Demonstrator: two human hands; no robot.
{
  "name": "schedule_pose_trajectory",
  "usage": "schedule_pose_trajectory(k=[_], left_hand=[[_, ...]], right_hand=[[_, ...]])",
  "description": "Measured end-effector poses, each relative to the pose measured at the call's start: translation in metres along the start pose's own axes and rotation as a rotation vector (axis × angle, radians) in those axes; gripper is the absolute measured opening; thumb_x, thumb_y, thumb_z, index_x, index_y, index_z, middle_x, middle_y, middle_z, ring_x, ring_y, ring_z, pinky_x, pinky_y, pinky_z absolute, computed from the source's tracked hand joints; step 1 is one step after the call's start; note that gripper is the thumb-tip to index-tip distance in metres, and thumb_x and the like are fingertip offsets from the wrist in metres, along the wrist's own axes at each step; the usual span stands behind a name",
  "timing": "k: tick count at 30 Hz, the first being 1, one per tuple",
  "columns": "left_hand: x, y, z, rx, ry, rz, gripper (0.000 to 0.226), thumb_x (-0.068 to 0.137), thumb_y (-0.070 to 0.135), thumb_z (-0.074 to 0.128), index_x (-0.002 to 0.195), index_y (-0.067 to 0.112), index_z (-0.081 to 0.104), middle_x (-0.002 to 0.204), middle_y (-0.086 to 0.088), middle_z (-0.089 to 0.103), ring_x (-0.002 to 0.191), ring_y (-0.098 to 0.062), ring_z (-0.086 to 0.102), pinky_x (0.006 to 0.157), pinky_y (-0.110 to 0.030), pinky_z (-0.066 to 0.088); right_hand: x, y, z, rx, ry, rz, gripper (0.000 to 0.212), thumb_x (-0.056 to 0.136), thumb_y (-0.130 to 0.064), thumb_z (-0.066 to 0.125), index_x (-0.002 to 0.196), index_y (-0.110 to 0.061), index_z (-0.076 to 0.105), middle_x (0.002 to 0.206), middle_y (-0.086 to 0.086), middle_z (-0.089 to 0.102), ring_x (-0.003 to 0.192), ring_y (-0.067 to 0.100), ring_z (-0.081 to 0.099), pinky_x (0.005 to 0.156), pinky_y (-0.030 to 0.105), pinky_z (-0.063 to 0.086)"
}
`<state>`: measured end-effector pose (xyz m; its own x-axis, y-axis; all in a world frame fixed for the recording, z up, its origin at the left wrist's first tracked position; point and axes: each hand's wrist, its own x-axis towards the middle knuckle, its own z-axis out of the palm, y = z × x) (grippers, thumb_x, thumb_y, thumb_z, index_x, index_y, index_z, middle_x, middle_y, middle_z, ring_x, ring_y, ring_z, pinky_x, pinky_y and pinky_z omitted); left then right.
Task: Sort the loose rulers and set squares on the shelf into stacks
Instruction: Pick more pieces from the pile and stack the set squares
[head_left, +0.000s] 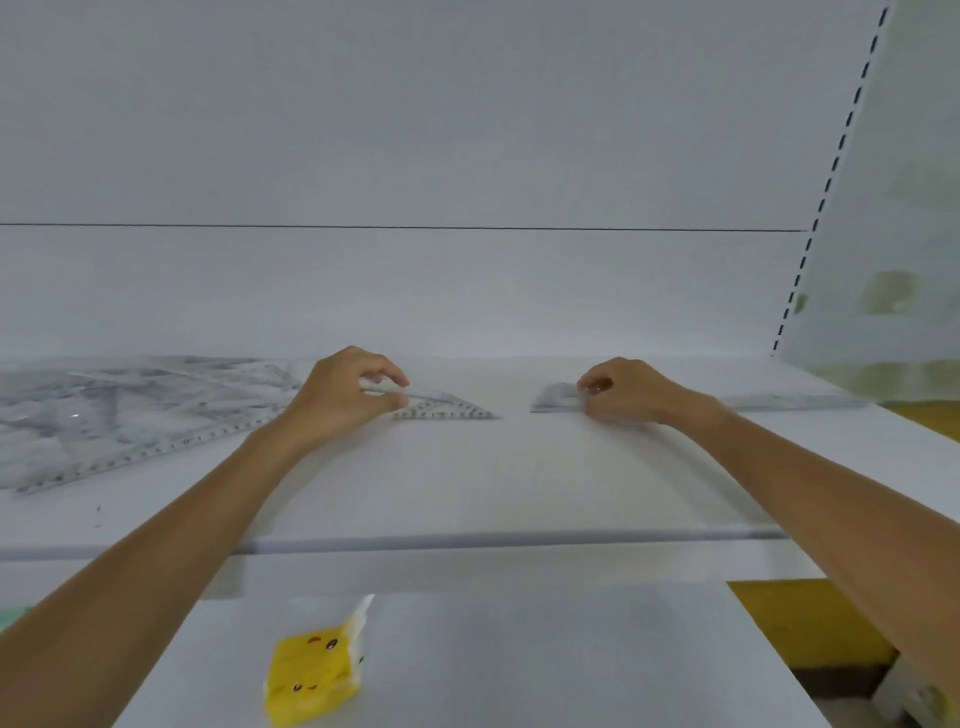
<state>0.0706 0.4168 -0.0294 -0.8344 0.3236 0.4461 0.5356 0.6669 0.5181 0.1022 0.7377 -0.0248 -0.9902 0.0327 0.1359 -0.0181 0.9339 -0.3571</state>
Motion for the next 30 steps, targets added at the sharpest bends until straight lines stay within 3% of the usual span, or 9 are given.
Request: schedule_pose_trajectory(k=[6,9,15,18,24,30], left_hand=[[0.013,0.010,0.002,-0.075,0.019,-0.060,0.019,0.075,0.028,0.075,0.086,0.036,0.062,0.100,0.007,0.056,0.097,-0.007,0.053,0.082,-0.021,0.034],[0.021,0.014,0.008,-0.136,0.019,-0.101,0.021,0.075,0.026,0.074,0.092,0.031,0.063,0.106,0.005,0.059,0.101,-0.010,0.055,0.082,-0.021,0.035],[0.029,0.023,0.028,-0.318,-0.007,-0.168,0.031,0.075,0.024,0.075,0.103,0.024,0.063,0.111,0.005,0.060,0.105,-0.008,0.053,0.084,-0.019,0.035],[0.027,0.018,0.035,-0.294,-0.021,-0.146,0.039,0.074,0.026,0.075,0.110,0.024,0.060,0.112,0.008,0.058,0.107,-0.007,0.050,0.085,-0.020,0.034],[0.023,0.008,0.037,-0.193,-0.043,-0.071,0.036,0.073,0.021,0.074,0.105,0.029,0.059,0.110,0.012,0.056,0.105,-0.002,0.048,0.080,-0.012,0.032],[0.021,0.004,0.044,-0.014,-0.133,-0.123,0.037,0.080,0.030,0.066,0.115,0.022,0.057,0.119,0.006,0.058,0.113,-0.012,0.051,0.096,-0.028,0.039]], right_hand=[[-0.015,-0.016,0.002,-0.055,0.066,-0.099,0.048,0.087,-0.019,0.056,0.134,-0.014,0.045,0.133,0.007,0.047,0.124,0.021,0.043,0.101,0.029,0.035],[-0.036,-0.047,0.015,-0.011,0.136,-0.191,0.043,0.089,-0.021,0.053,0.131,-0.017,0.047,0.132,0.005,0.048,0.122,0.021,0.044,0.101,0.031,0.036],[-0.069,-0.088,0.049,-0.085,0.058,-0.330,0.033,0.093,-0.033,0.040,0.123,-0.027,0.055,0.128,-0.001,0.051,0.120,0.019,0.043,0.101,0.036,0.035],[-0.070,-0.088,0.045,-0.053,0.050,-0.328,0.033,0.094,-0.033,0.041,0.122,-0.027,0.056,0.127,-0.003,0.052,0.119,0.017,0.043,0.103,0.036,0.034],[-0.071,-0.090,0.047,-0.063,0.055,-0.327,0.032,0.094,-0.030,0.041,0.122,-0.026,0.056,0.127,-0.004,0.053,0.118,0.017,0.043,0.102,0.035,0.035],[-0.073,-0.091,0.048,-0.058,0.058,-0.323,0.032,0.095,-0.030,0.041,0.122,-0.025,0.056,0.128,-0.005,0.053,0.120,0.017,0.043,0.104,0.033,0.033]])
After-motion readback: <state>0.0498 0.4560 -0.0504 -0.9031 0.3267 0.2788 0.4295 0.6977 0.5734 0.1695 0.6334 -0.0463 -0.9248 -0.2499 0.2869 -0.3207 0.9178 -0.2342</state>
